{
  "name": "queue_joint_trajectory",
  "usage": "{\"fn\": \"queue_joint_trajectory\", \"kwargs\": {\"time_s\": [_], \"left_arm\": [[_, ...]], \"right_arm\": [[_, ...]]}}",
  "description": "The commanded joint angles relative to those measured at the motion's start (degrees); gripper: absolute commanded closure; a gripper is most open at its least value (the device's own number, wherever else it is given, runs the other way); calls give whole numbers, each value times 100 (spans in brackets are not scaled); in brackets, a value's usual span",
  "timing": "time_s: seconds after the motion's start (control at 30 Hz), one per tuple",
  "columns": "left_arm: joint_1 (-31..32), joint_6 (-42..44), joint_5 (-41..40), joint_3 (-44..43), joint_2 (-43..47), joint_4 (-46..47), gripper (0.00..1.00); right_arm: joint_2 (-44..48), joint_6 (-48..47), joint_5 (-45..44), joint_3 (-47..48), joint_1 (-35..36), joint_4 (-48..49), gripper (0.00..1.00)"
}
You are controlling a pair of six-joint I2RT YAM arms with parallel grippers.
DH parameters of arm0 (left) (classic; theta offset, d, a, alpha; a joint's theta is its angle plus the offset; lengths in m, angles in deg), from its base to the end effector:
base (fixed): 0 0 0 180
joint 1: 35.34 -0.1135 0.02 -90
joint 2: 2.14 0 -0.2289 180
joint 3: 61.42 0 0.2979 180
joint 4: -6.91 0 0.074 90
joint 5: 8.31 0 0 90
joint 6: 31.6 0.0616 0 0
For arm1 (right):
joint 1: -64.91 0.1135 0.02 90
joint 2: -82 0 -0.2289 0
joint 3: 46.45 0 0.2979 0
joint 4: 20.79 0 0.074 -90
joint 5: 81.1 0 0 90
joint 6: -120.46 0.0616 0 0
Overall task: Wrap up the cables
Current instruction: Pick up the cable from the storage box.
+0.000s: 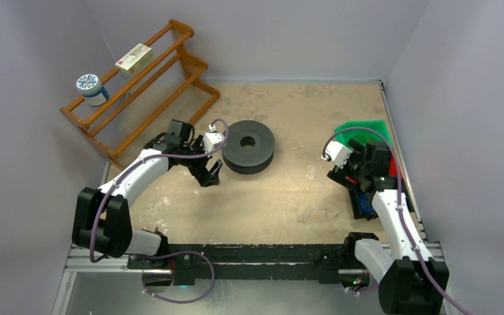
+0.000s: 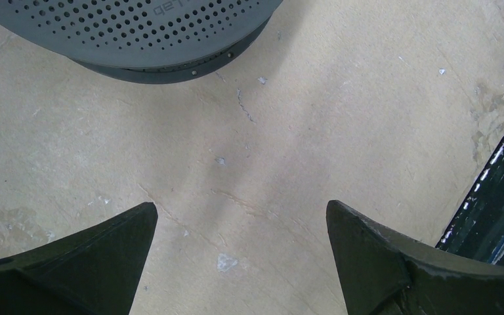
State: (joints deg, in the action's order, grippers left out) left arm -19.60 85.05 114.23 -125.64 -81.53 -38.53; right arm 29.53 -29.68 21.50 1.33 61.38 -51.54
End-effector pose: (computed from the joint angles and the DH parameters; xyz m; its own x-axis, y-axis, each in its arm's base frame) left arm 0.3059 -0.1206 0.1508 -0.5330 0.5431 -0.6488 0.8076 0.5552 -0.1988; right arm 0.2870 -0.0042 0.1929 -0.1864 -0.8365 -0.5153 -0.5603 0.5214 -0.6436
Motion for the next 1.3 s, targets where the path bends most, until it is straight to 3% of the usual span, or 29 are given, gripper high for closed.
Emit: {"fn": "queue_joint_trajectory", "kwargs": {"time_s": [0.0, 0.27, 0.53, 0.87, 1.27], "left_arm": [[-54, 103, 86, 50, 3, 157, 1], [-62, 123, 139, 48, -92, 143, 1], [-63, 122, 130, 39, -102, 139, 1], [-63, 132, 140, 48, -115, 142, 1], [-88, 165, 176, 65, -135, 148, 1]], "right_arm": [[-111, -84, 149, 139, 10, -243, 7], [420, -1181, 690, -139, 26, -852, 11], [-237, -1184, 462, -345, 208, -322, 17], [-1097, -618, -580, -669, 1067, 738, 25], [-1482, -782, -1416, -427, 1089, 413, 30]]}}
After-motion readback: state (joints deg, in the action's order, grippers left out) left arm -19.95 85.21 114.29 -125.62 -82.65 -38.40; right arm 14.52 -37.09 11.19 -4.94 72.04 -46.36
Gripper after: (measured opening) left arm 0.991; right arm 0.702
